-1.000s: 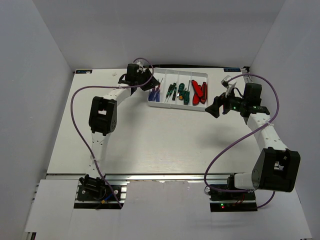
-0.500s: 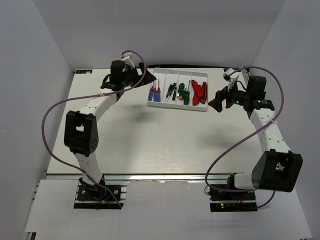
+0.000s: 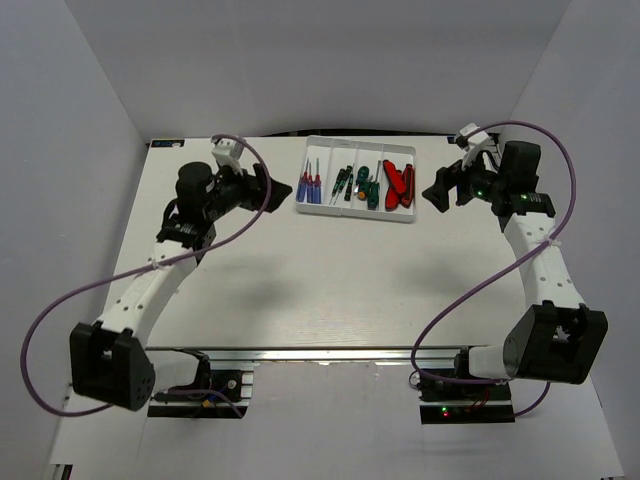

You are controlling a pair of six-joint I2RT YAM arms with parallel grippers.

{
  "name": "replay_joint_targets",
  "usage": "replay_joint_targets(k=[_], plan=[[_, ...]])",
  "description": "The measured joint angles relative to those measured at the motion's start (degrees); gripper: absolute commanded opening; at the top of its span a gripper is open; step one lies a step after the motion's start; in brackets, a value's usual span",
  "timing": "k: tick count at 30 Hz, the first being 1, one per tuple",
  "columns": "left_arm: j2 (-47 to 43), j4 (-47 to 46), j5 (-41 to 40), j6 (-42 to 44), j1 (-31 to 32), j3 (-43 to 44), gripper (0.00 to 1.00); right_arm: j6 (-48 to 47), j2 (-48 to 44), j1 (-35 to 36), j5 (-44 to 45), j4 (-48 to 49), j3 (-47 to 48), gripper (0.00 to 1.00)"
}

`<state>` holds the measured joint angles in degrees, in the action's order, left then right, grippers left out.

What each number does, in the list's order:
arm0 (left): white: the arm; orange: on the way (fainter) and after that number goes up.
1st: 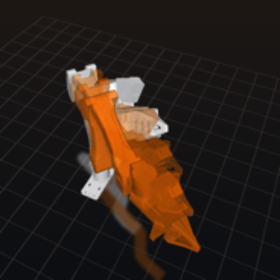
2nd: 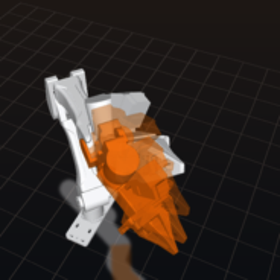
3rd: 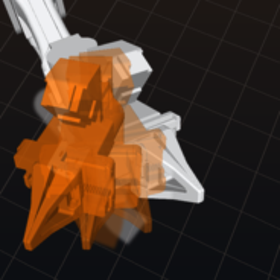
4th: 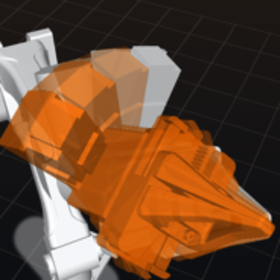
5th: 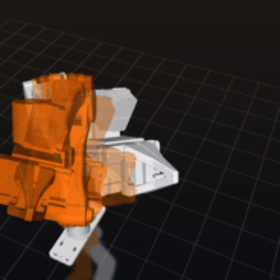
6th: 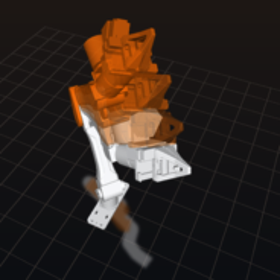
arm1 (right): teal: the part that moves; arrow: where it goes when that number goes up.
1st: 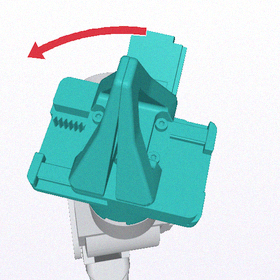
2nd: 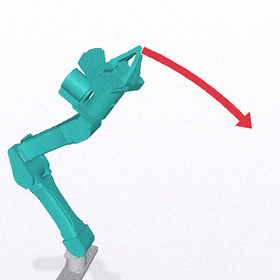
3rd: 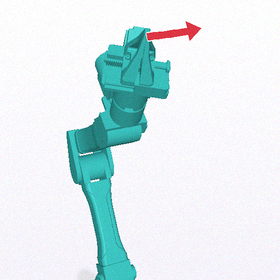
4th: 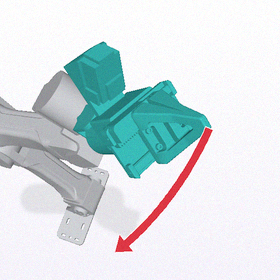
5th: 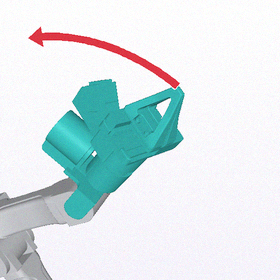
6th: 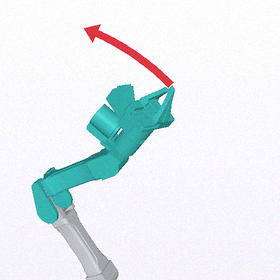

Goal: Sort the tools into containers

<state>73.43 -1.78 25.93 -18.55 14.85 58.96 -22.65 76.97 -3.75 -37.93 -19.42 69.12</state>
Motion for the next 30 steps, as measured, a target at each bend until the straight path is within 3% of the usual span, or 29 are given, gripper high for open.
replay_joint_targets(k=[6,12,30], plan=[[-12.1,-0.5,0.2,1.1,0.0,-8.0,0.98,3.8,-0.1,0.0,4.6,1.9,0.1,0.89],[-18.4,-1.8,0.4,0.2,0.0,-12.9,0.98,6.0,-2.0,0.0,9.8,2.8,0.0,0.90],[-20.9,-3.1,0.5,-0.6,0.0,-14.8,0.98,11.1,-5.7,0.0,13.9,3.9,-4.0,0.89]])
